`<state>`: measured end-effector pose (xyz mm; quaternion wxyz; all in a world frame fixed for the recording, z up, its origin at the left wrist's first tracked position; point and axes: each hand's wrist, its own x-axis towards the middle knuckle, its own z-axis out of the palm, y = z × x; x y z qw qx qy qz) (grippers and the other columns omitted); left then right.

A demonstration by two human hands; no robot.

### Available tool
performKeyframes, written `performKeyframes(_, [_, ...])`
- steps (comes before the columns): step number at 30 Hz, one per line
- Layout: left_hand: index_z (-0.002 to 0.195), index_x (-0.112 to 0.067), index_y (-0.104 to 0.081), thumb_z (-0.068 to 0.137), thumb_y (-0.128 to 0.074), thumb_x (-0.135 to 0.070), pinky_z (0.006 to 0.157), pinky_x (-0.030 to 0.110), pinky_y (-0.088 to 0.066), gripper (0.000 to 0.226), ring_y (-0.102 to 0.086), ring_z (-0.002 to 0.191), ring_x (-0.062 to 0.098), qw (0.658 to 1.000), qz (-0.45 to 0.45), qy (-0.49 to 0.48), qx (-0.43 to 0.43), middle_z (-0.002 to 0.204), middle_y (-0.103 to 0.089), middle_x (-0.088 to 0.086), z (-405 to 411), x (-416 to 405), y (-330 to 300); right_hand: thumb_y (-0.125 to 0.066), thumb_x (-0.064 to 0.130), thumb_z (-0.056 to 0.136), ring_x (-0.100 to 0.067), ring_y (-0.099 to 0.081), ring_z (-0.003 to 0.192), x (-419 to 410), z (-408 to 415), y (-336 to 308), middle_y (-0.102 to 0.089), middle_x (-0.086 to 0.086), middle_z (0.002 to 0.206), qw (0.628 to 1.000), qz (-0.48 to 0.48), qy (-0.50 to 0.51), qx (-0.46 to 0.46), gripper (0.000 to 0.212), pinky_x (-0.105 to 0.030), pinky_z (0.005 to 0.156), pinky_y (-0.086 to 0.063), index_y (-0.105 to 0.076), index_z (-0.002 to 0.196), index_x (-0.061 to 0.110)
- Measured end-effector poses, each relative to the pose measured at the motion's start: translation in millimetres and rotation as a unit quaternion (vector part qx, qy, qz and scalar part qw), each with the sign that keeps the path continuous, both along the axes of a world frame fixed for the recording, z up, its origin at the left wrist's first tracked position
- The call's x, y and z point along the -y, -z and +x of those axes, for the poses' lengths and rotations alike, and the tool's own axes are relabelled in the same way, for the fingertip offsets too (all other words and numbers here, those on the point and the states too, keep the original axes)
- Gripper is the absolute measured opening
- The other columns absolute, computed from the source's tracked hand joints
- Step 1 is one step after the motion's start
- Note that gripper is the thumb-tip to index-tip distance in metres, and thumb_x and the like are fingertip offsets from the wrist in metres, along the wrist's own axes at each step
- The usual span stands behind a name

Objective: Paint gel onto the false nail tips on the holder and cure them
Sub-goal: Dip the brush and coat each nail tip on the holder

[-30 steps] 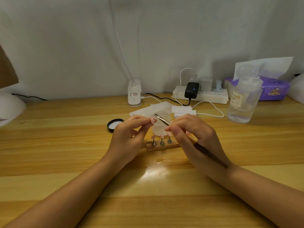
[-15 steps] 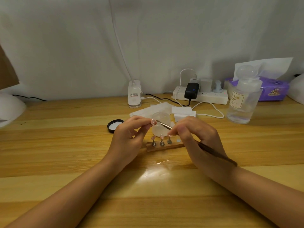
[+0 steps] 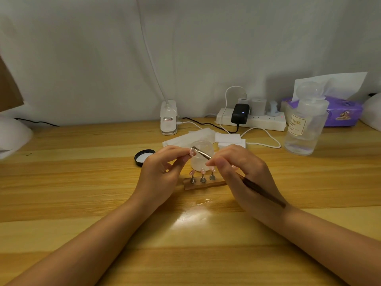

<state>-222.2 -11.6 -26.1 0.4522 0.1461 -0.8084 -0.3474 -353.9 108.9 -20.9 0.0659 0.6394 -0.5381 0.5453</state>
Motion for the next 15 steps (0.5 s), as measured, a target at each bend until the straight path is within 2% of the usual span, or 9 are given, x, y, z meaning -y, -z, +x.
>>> performKeyframes(3, [0.092, -0.035, -0.063, 0.084, -0.059, 0.003, 0.07, 0.051, -0.051, 0.039, -0.064, 0.09, 0.017, 1.0, 0.004, -0.002, 0.0, 0.093, -0.067, -0.01, 0.0, -0.5, -0.3, -0.04, 0.031, 0.093, -0.014, -0.06, 0.076, -1.0, 1.1, 1.3, -0.064, 0.004, 0.078, 1.0, 0.0, -0.005, -0.008, 0.036, -0.035, 0.069, -0.046, -0.068, 0.079, 0.011])
performKeyframes(6, [0.093, -0.035, -0.063, 0.084, -0.059, 0.002, 0.071, 0.051, -0.052, 0.038, -0.064, 0.091, 0.017, 1.0, 0.007, -0.002, 0.001, 0.094, -0.067, -0.008, -0.4, -1.5, -1.6, -0.037, 0.025, 0.091, -0.002, -0.056, 0.074, -2.2, 0.7, 1.7, -0.058, 0.016, 0.074, 1.0, -0.02, -0.004, 0.001, 0.037, -0.028, 0.071, -0.044, -0.067, 0.072, 0.013])
performKeyframes(11, [0.095, -0.031, -0.063, 0.084, -0.058, 0.002, 0.065, 0.045, -0.052, 0.034, -0.062, 0.089, 0.018, 1.0, 0.004, 0.002, 0.013, 0.093, -0.066, -0.004, 0.2, -4.1, -3.0, -0.041, 0.025, 0.091, -0.007, -0.057, 0.074, 0.0, -1.1, 0.5, -0.06, 0.005, 0.078, 1.0, -0.015, 0.01, 0.003, 0.031, -0.024, 0.064, -0.046, -0.066, 0.081, 0.009])
performKeyframes(15, [0.091, -0.033, -0.064, 0.084, -0.06, -0.001, 0.058, 0.029, -0.044, 0.033, -0.061, 0.084, 0.015, 1.0, 0.012, -0.002, 0.015, 0.09, -0.065, -0.005, 0.4, -4.5, -3.8, -0.043, 0.024, 0.091, -0.013, -0.059, 0.072, 0.9, -0.7, 1.9, -0.063, -0.001, 0.076, 1.0, -0.008, -0.001, -0.014, 0.031, -0.031, 0.064, -0.046, -0.067, 0.079, 0.009])
